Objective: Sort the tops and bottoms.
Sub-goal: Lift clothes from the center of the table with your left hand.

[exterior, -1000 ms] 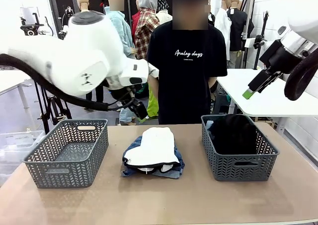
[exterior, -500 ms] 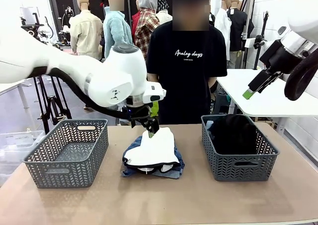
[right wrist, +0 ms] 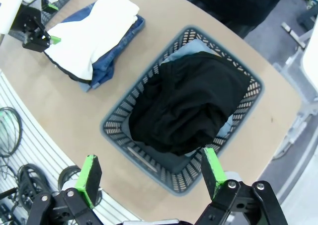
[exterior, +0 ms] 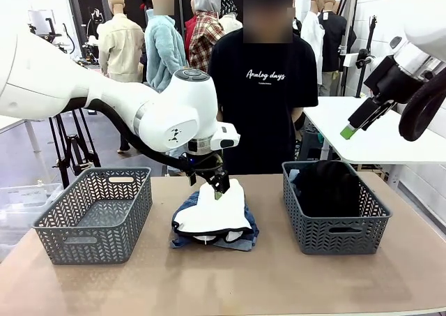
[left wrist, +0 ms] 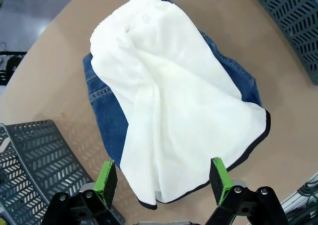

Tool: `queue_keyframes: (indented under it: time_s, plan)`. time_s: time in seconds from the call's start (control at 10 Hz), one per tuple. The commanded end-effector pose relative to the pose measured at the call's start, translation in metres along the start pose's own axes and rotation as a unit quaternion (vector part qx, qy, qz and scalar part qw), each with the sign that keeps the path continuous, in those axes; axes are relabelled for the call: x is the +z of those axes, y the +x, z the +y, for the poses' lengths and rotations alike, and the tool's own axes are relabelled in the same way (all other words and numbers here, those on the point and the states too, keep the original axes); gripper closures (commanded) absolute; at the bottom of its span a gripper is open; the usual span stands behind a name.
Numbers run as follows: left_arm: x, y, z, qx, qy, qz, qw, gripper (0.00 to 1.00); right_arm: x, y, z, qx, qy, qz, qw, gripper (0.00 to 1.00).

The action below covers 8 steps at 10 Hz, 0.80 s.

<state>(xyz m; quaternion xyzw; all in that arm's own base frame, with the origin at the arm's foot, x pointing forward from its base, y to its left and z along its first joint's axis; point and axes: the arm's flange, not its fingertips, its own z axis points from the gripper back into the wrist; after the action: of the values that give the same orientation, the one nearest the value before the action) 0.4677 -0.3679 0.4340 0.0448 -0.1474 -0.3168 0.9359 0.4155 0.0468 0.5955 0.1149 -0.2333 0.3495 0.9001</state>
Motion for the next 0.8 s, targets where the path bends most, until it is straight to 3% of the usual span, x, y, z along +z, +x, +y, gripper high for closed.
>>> queue_keyframes:
  time_s: [0.0,0.2,0.5,0.7]
  plan:
    - [0.013,0.002,0.003,0.037,0.009,0.009,0.999,0.03,0.000,-0.002,0.000,0.001,-0.003,0.006,1.000,0.00]
    - [-0.012,0.026,0.002,0.103,0.014,0.027,0.994,0.03,0.000,-0.002,0.000,0.001,-0.003,0.006,1.000,0.00]
    - [-0.062,0.054,0.022,0.232,0.003,0.052,0.971,0.03,0.000,-0.002,0.000,0.001,-0.003,0.006,1.000,0.00]
    - [-0.082,0.062,0.026,0.243,0.001,0.054,0.968,0.03,0.000,-0.002,0.000,0.001,-0.003,0.006,1.000,0.00]
